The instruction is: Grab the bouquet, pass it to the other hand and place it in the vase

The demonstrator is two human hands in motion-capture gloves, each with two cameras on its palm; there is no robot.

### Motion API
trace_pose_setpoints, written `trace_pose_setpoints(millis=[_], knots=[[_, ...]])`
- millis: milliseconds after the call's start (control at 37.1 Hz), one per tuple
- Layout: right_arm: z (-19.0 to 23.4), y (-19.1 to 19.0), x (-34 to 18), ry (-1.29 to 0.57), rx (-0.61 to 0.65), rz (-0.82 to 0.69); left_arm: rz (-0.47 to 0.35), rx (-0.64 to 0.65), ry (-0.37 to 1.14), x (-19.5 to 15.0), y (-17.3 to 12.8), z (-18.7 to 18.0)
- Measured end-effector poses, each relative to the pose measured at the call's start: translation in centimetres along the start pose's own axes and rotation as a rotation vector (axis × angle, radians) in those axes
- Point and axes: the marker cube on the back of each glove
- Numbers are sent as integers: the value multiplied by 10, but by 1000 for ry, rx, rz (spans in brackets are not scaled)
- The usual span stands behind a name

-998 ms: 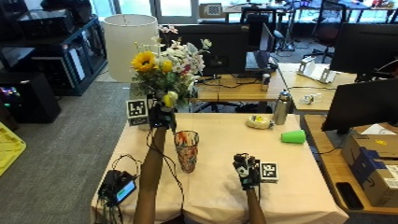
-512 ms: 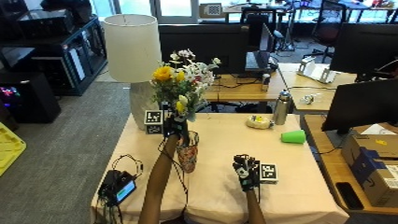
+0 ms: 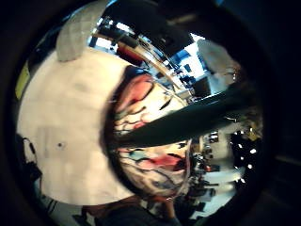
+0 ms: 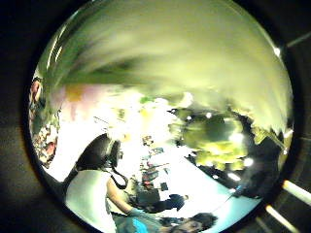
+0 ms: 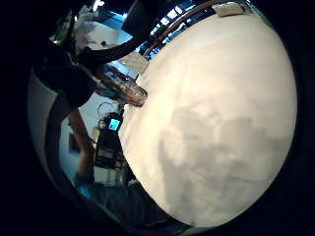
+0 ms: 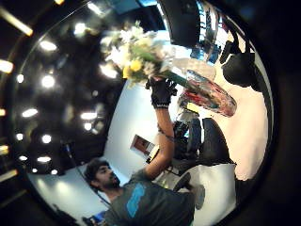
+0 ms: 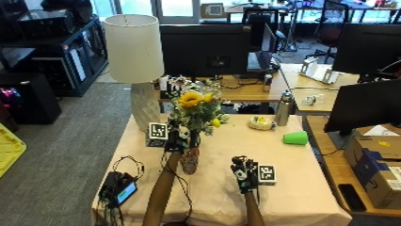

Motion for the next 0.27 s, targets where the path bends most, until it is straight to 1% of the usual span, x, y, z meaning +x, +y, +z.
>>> trace_pose_setpoints(millis=[27,54,81,162,189,270], knots=[[1,-1,0,10,-3,-21,-54,8,-31,-2,5,-2],[0,-1,2,34,-5,-41,-89,16,-50,-3,10,-4],[0,-2,5,68,-5,-53,-104,26,-58,-2,15,-6],[2,-2,6,124,-2,-44,-100,71,-55,4,27,-16],[2,-4,6,138,-2,-73,-93,84,-52,5,29,-19],[-2,-13,14,231,-3,-234,-69,101,-47,3,31,-24]])
